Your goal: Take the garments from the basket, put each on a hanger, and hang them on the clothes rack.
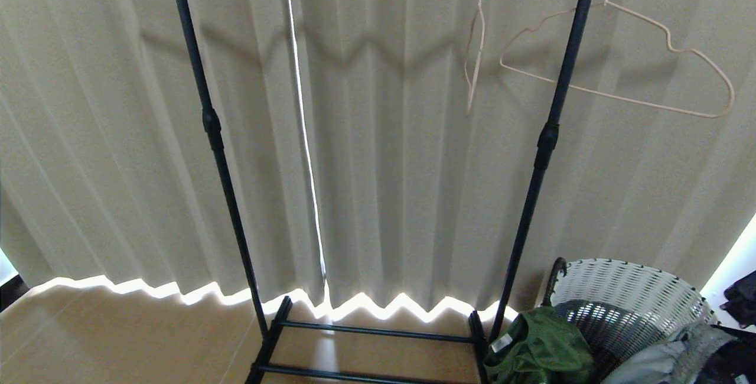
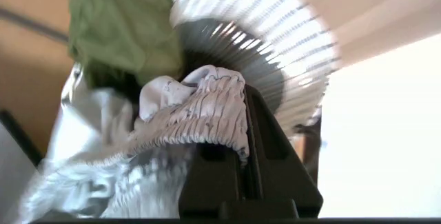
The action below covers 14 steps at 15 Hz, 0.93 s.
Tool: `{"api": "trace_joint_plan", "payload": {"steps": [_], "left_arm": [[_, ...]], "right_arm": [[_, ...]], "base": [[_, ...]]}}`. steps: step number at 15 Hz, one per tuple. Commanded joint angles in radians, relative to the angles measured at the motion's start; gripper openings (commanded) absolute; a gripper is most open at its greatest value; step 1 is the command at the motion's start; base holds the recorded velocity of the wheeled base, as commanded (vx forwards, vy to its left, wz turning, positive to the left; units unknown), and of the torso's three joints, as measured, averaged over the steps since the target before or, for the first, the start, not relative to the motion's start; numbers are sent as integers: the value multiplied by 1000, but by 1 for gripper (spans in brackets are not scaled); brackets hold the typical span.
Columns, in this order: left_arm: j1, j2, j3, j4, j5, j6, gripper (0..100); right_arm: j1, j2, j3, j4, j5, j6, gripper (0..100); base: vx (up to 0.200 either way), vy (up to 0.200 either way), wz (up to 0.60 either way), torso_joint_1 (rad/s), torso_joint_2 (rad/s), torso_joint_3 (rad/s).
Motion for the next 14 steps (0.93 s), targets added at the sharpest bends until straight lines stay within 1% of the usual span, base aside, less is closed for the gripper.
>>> {"api": "trace_joint_plan", "payload": {"steps": [1,2,4,13,14], "left_arm": [[0,0,0,-1,0,-2,100],[0,0,0,-1,0,-4,100],[0,0,0,0,-1,1,100],[0,0,0,0,-1,2,100],[0,0,0,0,-1,4,100]], "right_arm": [[-12,-211,-189,201,17,4,0],[-12,-241,-212,251,27,4,0],[-12,-267,-209,265,27,4,0],[-10,-290,-190,268,25,3,0],[-6,-295,-175,267,27,3,0]], "base": [[0,0,0,0,0,0],[0,0,0,0,0,0],[0,0,0,0,0,0],[-200,0,0,-3,2,3],[0,0,0,0,0,0]]}}
